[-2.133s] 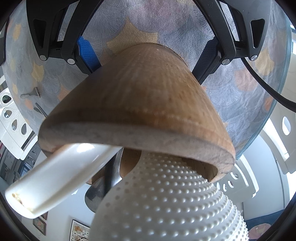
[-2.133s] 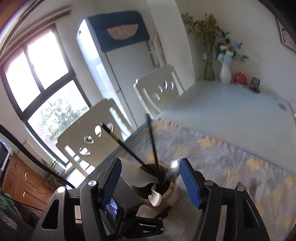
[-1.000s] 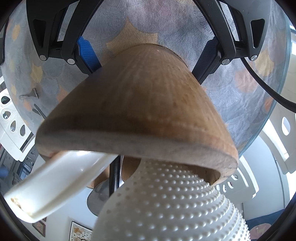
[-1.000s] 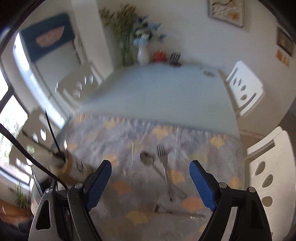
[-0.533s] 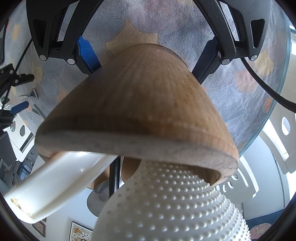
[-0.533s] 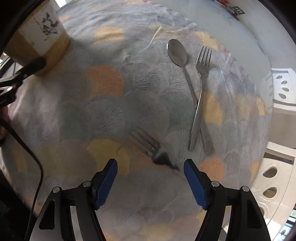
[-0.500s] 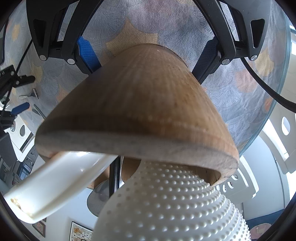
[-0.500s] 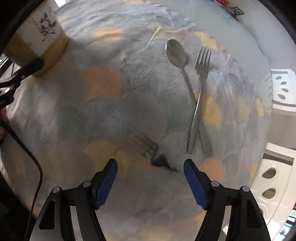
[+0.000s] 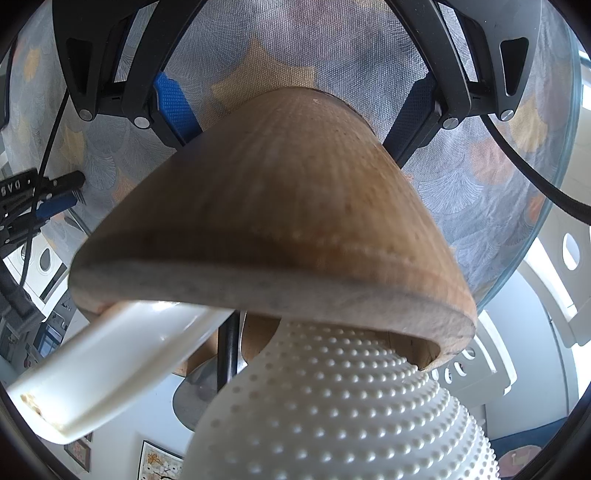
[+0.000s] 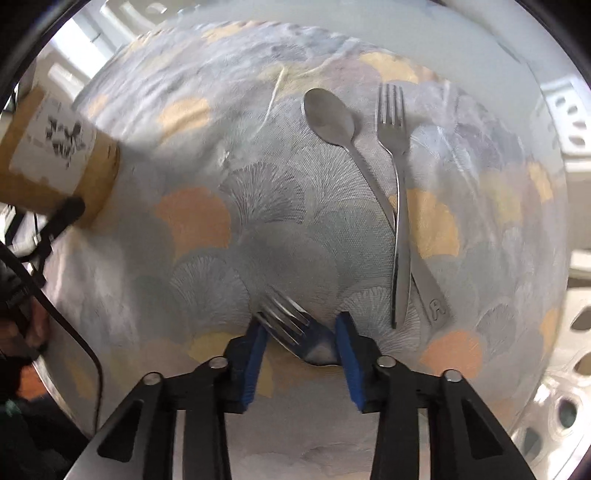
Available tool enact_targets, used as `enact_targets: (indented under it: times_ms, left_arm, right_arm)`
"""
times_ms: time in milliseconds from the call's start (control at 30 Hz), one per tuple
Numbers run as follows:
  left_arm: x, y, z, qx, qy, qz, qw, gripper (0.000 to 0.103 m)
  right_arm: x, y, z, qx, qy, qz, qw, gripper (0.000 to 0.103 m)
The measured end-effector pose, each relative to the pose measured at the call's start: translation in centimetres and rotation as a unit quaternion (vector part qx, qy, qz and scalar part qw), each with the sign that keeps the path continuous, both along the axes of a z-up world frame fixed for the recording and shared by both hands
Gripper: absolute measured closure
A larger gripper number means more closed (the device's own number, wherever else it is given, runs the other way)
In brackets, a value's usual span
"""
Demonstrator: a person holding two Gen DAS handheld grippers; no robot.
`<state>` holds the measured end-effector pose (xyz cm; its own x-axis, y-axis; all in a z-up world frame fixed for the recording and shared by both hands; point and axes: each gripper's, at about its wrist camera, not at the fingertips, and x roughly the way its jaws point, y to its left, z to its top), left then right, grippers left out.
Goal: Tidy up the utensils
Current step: 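Grasp the metal fork handle with the right tool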
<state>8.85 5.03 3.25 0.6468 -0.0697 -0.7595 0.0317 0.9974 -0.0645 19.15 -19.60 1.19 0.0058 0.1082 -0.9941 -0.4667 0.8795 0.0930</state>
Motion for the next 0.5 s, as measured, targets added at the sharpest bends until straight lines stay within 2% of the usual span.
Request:
enact_targets:
  times_ms: [33,67,233,400,433,500]
  left_arm:
    - [0.0,0.0,0.0,0.000,0.000,0.000,1.0000,0.009]
    - [0.0,-0.1,0.0,0.000,0.000,0.000,1.0000,0.009]
    - [0.0,-0.1,0.0,0.000,0.000,0.000,1.0000,0.009]
    - [0.0,-0.1,0.0,-0.001,0.000,0.000,1.0000,0.009]
    - [0.0,0.0,0.0,-0.001,0.000,0.000,1.0000,0.009]
    - [0.0,-0.1,0.0,0.000,0.000,0.000,1.0000,0.009]
  right_arm:
    - [0.2,-0.2,0.3,0.017,0.005,-0.017,1.000,0.084]
    - [0.7,0.0,0.6,0.026,0.008,-0.028,0.999,0.087]
    - [2.3,-0.7,1.1,0.067,0.031,-0.086,0.994,0.087]
    - [3.3,-1.8,1.9,0.135,0.044,-0.157,0.977,0.087]
    - [3.6,-2.1,2.1,0.134,0.039,-0.162,0.977,0.087]
    - [3.5,-2.2,2.3,0.096,0.030,-0.151,0.983,0.085]
